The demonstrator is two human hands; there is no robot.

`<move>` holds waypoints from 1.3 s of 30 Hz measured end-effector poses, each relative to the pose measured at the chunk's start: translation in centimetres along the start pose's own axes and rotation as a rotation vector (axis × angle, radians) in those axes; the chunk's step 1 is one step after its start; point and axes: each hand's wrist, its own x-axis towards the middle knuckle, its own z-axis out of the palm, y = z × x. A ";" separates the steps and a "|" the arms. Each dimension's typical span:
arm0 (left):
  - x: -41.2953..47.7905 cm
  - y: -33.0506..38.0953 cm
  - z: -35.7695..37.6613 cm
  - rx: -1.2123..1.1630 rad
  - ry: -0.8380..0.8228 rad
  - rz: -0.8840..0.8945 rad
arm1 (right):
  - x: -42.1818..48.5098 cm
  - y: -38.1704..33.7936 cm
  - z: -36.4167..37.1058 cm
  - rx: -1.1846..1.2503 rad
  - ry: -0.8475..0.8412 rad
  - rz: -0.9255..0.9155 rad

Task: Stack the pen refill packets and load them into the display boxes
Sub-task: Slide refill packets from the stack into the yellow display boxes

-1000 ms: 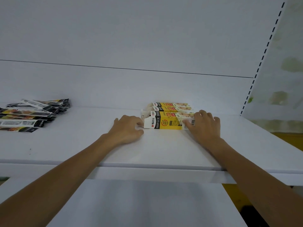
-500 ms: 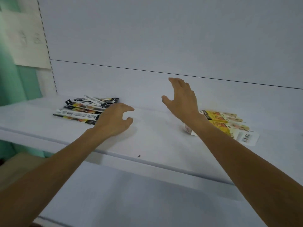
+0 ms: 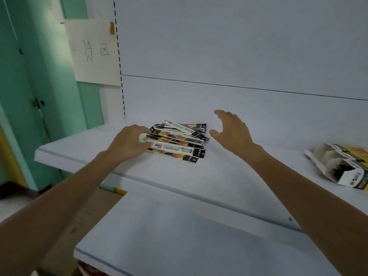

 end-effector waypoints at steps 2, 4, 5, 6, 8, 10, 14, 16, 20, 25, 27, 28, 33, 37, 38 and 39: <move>0.9 -1.8 0.1 -0.022 -0.022 0.037 | 0.6 -1.1 1.5 0.026 -0.036 0.021; 1.9 -3.2 0.4 -0.039 -0.040 0.072 | 0.9 -2.2 3.0 0.037 -0.063 0.022; 2.5 -3.7 0.6 -0.054 -0.046 0.084 | 1.0 -2.6 3.6 0.027 -0.075 0.017; 3.0 -4.0 0.7 -0.072 -0.054 0.097 | 1.1 -3.0 4.3 0.013 -0.086 0.018; 4.1 -4.3 0.9 -0.103 -0.077 0.131 | 1.4 -3.5 5.4 -0.006 -0.110 0.056; 4.9 -4.3 1.3 -0.123 -0.109 0.172 | 1.7 -3.6 6.1 -0.021 -0.144 0.120; 5.8 -4.1 2.0 -0.157 -0.144 0.218 | 1.6 -3.7 6.3 0.019 -0.190 0.190; 6.0 -4.2 2.2 -0.183 -0.122 0.227 | 1.8 -3.6 6.1 0.028 -0.152 0.184; 6.4 -4.3 2.1 -0.228 -0.128 0.254 | 2.9 -3.7 5.3 0.031 -0.157 0.187; 7.2 -5.2 2.0 -0.234 -0.123 0.244 | 3.6 -5.1 5.5 0.277 -0.192 0.191; 7.4 -5.7 1.8 -0.241 -0.104 0.239 | 3.7 -5.6 5.8 0.241 -0.152 0.124; 7.4 -5.9 1.6 -0.245 -0.095 0.237 | 3.8 -5.8 5.9 0.223 -0.098 0.088; 7.5 -7.0 0.8 -0.296 -0.098 0.221 | 5.0 -7.1 4.7 0.317 0.400 0.014; 7.0 -6.5 0.8 -0.394 -0.083 0.218 | 5.6 -9.0 3.9 0.269 0.364 -0.113; 6.8 -6.1 0.7 -0.423 -0.070 0.212 | 5.6 -9.7 4.1 0.189 0.335 -0.177; 6.6 -5.7 0.6 -0.455 -0.062 0.210 | 5.5 -10.4 4.4 0.114 0.297 -0.220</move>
